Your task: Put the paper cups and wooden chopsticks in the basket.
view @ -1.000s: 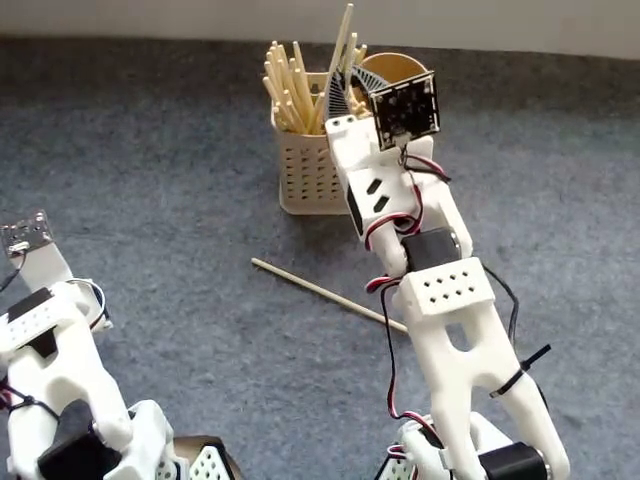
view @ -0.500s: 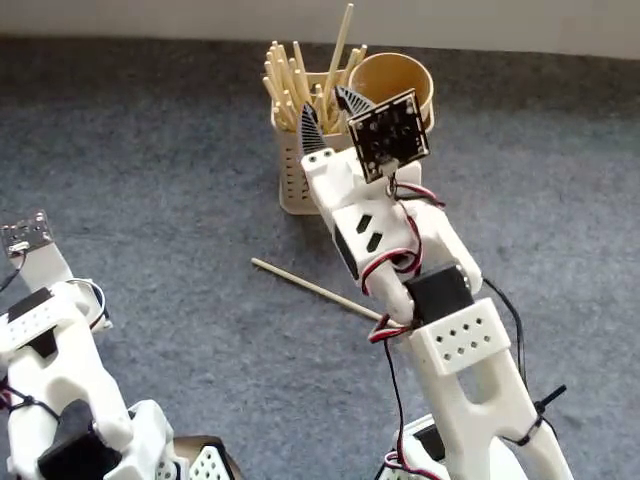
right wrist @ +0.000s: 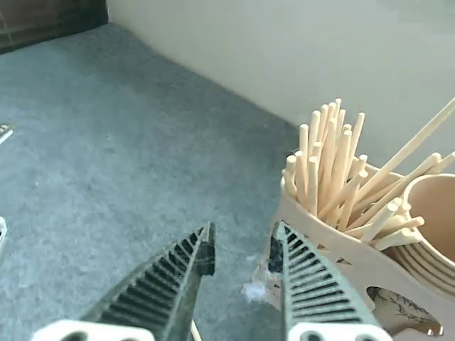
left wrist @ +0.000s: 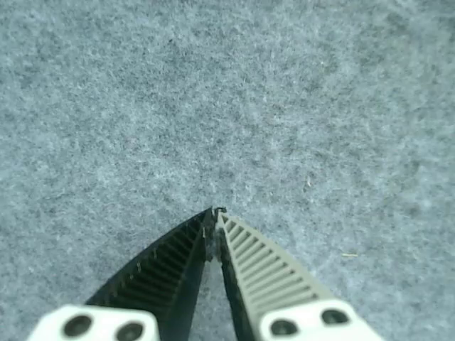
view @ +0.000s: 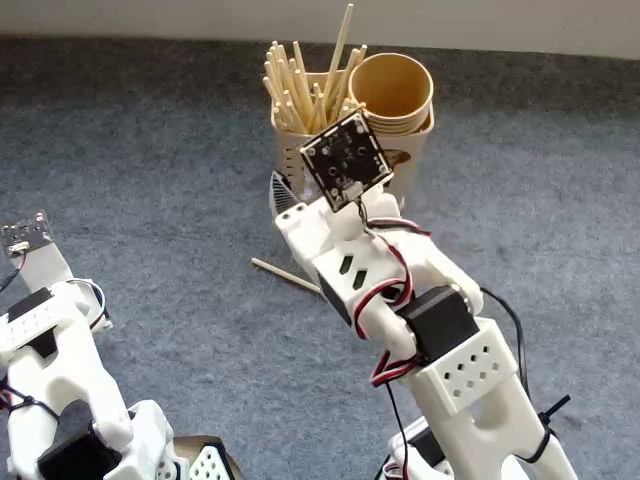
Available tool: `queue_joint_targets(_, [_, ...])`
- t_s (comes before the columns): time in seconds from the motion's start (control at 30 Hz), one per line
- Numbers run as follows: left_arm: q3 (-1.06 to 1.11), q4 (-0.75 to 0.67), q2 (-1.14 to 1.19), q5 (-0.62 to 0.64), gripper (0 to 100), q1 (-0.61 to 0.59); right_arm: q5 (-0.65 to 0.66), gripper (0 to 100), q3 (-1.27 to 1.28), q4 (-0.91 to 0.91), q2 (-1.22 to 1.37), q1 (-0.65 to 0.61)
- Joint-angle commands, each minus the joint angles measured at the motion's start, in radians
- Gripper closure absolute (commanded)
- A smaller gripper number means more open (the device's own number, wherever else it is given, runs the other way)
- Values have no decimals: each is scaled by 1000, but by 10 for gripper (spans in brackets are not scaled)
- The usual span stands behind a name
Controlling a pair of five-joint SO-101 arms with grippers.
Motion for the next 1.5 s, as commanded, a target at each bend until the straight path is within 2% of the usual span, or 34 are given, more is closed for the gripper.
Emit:
queue_joint_targets(0.0, [-19, -11, -24, -8, 972, 4, 52, 861, -22, 53, -21, -38])
queue_joint_targets(0.17, [-19, -11, -24, -8, 972, 4, 124, 861, 44, 90, 71, -85])
queue_joint_targets(0.77, [-19, -11, -24, -8, 972, 4, 130, 861, 41, 79, 599, -82])
queue_joint_targets(1.17, [-19, -11, -24, -8, 972, 4, 130, 861, -114, 38, 885, -1])
queue_joint_targets(1.37, [-19, -11, -24, -8, 972, 4, 249, 861, -147, 38, 987, -1])
queue_joint_targets(1.47, [-19, -11, -24, -8, 972, 4, 253, 893, -147, 38, 1017, -1])
